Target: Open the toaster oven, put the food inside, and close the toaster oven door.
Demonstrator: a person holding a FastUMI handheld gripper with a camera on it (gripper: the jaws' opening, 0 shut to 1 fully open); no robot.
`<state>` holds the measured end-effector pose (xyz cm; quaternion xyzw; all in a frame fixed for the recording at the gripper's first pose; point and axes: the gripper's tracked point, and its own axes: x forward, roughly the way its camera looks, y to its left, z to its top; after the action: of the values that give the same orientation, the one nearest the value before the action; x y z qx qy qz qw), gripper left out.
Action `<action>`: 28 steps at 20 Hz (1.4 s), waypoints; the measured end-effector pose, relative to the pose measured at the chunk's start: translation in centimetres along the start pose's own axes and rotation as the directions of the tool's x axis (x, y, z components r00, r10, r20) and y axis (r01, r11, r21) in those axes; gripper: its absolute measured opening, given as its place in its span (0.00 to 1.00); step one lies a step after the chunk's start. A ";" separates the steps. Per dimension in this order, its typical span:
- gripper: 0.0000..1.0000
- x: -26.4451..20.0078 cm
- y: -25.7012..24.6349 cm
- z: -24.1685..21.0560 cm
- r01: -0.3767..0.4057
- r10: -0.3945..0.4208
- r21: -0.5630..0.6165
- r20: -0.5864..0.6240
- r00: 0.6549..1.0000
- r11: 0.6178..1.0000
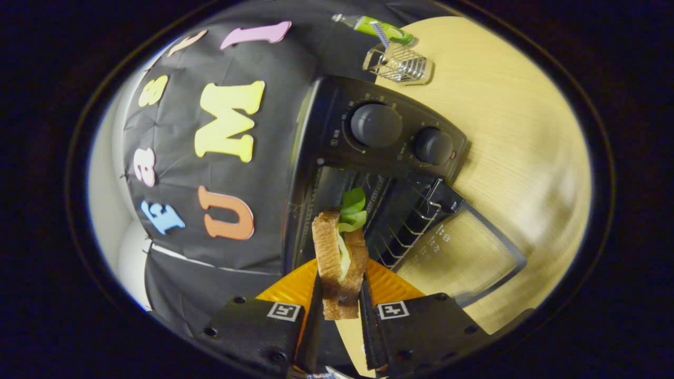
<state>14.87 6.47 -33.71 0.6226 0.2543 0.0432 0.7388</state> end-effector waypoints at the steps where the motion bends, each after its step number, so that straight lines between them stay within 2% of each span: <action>1: 0.39 0.6 -0.3 -0.3 -0.002 0.001 0.024 0.039 0.999 1.000; 5: 0.39 2.9 0.4 -3.5 -0.039 0.032 0.087 0.082 0.996 0.995; 9: 0.42 5.2 0.4 -4.7 -0.026 0.024 0.016 0.072 0.997 1.000; 13: 0.64 6.5 1.2 -6.7 0.009 -0.008 -0.064 0.026 1.000 0.998; 15: 0.76 7.1 0.9 -7.4 0.050 -0.050 -0.110 -0.002 0.999 0.993; 18: 0.76 6.3 0.6 -8.2 0.091 -0.102 -0.214 -0.040 0.994 0.973; 21: 0.78 6.1 0.4 -8.7 0.118 -0.154 -0.389 -0.062 0.986 0.914; 22: 0.84 5.8 0.0 -8.9 0.130 -0.180 -0.457 -0.067 0.981 0.880; 25: 0.85 5.0 -1.1 -8.6 0.181 -0.276 -0.624 -0.059 0.959 0.760; 28: 0.86 4.8 -2.2 -9.7 0.233 -0.404 -0.698 -0.088 0.911 0.677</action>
<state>14.29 16.54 -38.23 0.2485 0.4119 0.0754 0.8735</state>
